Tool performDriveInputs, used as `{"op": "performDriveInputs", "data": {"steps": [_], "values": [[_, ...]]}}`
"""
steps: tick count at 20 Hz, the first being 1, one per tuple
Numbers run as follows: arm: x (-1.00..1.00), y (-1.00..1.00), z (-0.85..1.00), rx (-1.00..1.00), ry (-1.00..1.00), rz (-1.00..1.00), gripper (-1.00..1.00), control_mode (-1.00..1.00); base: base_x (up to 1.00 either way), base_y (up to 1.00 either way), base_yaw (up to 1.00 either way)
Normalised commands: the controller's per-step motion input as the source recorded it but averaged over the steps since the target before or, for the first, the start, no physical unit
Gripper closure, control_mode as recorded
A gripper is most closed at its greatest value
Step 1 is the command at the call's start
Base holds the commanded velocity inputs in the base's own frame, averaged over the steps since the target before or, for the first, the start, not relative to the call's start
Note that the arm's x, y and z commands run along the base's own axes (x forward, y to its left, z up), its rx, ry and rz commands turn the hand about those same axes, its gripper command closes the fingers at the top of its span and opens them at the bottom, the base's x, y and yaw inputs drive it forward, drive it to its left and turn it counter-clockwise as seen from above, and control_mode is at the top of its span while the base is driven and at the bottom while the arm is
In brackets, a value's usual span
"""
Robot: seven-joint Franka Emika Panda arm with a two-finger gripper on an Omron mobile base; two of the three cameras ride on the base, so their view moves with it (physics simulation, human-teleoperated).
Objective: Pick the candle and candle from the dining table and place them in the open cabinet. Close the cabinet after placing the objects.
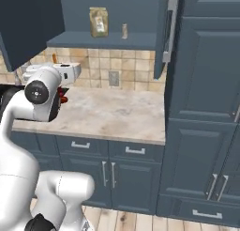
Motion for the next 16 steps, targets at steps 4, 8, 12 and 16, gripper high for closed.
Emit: {"op": "performDriveInputs", "data": {"steps": [4, 8, 12, 16], "values": [[0.00, 0.00, 0.00, 0.00, 0.00, 0.00, 1.00, 1.00, 0.09, -0.69, 0.02], [0.00, 0.00, 0.00, 0.00, 0.00, 0.00, 1.00, 1.00, 0.58, -0.16, 0.01], [0.00, 0.00, 0.00, 0.00, 0.00, 0.00, 1.00, 1.00, 0.73, 0.10, -0.03], [0.00, 0.00, 0.00, 0.00, 0.00, 0.00, 1.00, 1.00, 0.36, 0.32, -0.10]]}}
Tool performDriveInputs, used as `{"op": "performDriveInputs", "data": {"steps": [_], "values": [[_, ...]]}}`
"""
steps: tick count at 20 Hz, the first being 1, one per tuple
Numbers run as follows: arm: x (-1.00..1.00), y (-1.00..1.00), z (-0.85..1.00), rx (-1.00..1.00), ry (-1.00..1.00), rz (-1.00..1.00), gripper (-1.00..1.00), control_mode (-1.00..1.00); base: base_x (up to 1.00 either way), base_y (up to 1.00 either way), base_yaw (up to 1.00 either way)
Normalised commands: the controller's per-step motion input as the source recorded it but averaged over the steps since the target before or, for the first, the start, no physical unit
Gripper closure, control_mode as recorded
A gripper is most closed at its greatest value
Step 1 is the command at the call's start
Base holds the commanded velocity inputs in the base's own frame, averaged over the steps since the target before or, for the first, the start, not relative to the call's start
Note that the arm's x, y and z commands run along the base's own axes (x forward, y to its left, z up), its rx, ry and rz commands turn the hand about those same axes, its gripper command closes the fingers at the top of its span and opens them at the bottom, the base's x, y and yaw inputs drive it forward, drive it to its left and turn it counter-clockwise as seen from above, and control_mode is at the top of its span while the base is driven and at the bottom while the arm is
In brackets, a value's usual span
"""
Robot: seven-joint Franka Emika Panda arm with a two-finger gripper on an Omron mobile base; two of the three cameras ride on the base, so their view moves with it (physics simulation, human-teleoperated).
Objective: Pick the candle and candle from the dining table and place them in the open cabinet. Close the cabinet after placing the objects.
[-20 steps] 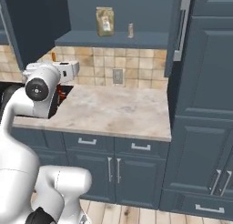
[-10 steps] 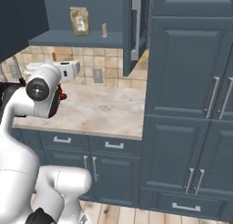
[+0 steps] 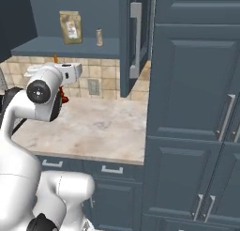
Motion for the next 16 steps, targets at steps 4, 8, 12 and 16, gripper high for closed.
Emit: {"op": "performDriveInputs", "data": {"steps": [4, 8, 12, 16], "values": [[0.00, 0.00, 0.00, 0.00, 0.00, 0.00, 1.00, 1.00, -0.06, 0.29, -0.02], [0.00, 0.00, 0.00, 0.00, 0.00, 0.00, 1.00, 1.00, -0.19, 0.49, 0.00], [0.00, 0.00, 0.00, 0.00, 0.00, 0.00, 1.00, 1.00, -0.13, 0.38, 0.00], [0.00, 0.00, 0.00, 0.00, 0.00, 0.00, 1.00, 1.00, -0.03, 0.23, 0.00]]}}
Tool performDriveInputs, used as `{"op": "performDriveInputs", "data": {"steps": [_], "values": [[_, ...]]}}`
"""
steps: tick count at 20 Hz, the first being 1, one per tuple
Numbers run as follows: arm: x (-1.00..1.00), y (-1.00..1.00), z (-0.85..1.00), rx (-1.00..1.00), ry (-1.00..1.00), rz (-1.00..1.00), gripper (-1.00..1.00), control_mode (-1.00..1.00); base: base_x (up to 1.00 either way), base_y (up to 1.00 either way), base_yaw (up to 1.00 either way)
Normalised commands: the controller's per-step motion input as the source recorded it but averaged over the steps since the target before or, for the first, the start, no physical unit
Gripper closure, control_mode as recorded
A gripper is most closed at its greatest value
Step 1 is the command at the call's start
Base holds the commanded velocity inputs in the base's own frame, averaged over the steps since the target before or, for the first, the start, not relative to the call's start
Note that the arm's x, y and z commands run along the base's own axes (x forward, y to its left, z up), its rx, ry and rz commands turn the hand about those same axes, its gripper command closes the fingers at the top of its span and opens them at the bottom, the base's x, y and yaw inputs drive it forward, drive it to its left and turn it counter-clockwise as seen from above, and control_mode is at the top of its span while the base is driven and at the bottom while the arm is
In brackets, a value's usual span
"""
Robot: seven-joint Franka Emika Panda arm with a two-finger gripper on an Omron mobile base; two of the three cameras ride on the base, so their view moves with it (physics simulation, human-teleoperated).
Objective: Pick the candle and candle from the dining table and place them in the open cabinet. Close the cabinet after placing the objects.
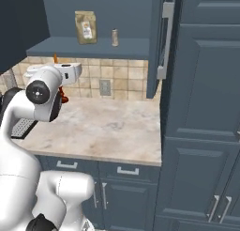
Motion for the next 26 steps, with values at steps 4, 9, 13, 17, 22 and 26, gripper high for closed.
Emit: {"op": "performDriveInputs", "data": {"steps": [4, 9, 13, 17, 22, 26], "values": [[0.00, 0.00, 0.00, 0.00, 0.00, 0.00, 1.00, 1.00, 0.00, 0.05, 0.00], [0.00, 0.00, 0.00, 0.00, 0.00, 0.00, 1.00, 1.00, -0.01, 0.47, 0.00], [0.00, 0.00, 0.00, 0.00, 0.00, 0.00, 1.00, 1.00, -0.15, 0.62, 0.02], [0.00, 0.00, 0.00, 0.00, 0.00, 0.00, 1.00, 1.00, -0.02, 0.38, 0.01], [0.00, 0.00, 0.21, 0.03, -0.05, 0.00, 1.00, -1.00, 0.00, 0.00, 0.00], [0.00, 0.07, 0.82, 0.01, -0.02, -0.03, 1.00, -1.00, 0.00, 0.00, 0.00]]}}
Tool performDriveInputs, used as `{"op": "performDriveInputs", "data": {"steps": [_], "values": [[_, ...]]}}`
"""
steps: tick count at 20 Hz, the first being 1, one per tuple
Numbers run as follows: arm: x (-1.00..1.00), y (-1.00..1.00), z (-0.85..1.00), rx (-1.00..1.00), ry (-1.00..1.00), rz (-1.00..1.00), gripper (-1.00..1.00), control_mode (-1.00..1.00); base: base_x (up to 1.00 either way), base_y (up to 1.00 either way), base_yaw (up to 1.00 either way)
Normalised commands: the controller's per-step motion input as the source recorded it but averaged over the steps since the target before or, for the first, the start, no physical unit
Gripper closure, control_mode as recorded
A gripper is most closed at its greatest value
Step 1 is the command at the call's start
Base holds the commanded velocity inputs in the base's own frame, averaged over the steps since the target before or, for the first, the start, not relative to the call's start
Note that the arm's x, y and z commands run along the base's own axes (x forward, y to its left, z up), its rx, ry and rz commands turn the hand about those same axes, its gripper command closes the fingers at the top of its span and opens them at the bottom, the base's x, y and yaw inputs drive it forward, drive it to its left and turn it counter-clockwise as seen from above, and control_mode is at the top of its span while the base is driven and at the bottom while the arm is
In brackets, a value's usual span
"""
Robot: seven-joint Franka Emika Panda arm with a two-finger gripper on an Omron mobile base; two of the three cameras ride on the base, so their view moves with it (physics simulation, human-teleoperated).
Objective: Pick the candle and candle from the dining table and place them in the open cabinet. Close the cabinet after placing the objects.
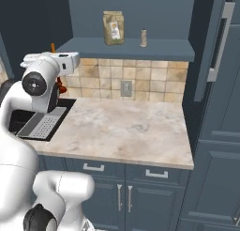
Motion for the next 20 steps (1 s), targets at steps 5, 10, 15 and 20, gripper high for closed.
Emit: {"op": "performDriveInputs", "data": {"steps": [5, 10, 15, 20], "values": [[0.00, 0.02, 0.83, -0.02, 0.02, -0.03, 1.00, -1.00, 0.00, 0.00, 0.00], [0.05, -0.58, 0.10, -0.08, 0.08, 0.04, 1.00, -1.00, 0.00, 0.00, 0.00], [0.12, -0.55, 0.00, 0.00, 0.04, 0.03, 1.00, -1.00, 0.00, 0.00, 0.00], [0.00, -0.02, 0.00, 0.01, -0.05, 0.00, 1.00, -1.00, 0.00, 0.00, 0.00]]}}
